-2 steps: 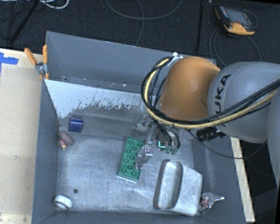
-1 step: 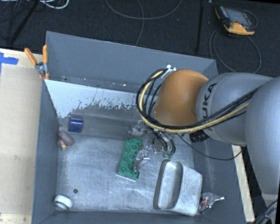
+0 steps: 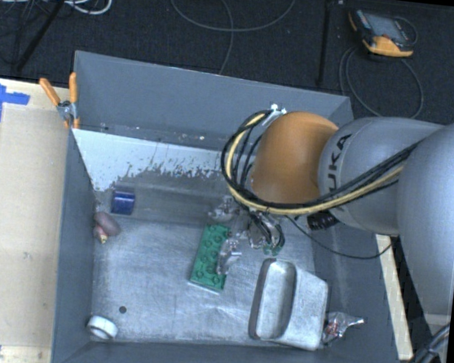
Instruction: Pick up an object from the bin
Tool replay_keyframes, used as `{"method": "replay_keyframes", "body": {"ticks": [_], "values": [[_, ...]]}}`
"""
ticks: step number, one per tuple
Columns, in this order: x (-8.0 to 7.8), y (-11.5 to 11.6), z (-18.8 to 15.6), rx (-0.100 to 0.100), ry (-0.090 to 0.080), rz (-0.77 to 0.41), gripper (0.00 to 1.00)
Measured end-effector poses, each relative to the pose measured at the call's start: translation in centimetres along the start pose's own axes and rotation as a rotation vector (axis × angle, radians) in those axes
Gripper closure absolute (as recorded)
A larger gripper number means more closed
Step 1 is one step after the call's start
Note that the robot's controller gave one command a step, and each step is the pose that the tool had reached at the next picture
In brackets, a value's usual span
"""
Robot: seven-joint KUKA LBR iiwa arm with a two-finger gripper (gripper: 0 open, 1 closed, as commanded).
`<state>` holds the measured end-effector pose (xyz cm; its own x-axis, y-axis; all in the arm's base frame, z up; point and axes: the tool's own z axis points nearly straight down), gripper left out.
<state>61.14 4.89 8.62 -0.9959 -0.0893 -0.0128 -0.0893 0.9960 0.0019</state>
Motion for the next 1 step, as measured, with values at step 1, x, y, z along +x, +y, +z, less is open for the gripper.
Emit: {"method": "replay_keyframes", "body": {"ticks": [1], "values": [[1.16,-0.60,-11.69,0.002,0.005,-0.045,1.00]]}}
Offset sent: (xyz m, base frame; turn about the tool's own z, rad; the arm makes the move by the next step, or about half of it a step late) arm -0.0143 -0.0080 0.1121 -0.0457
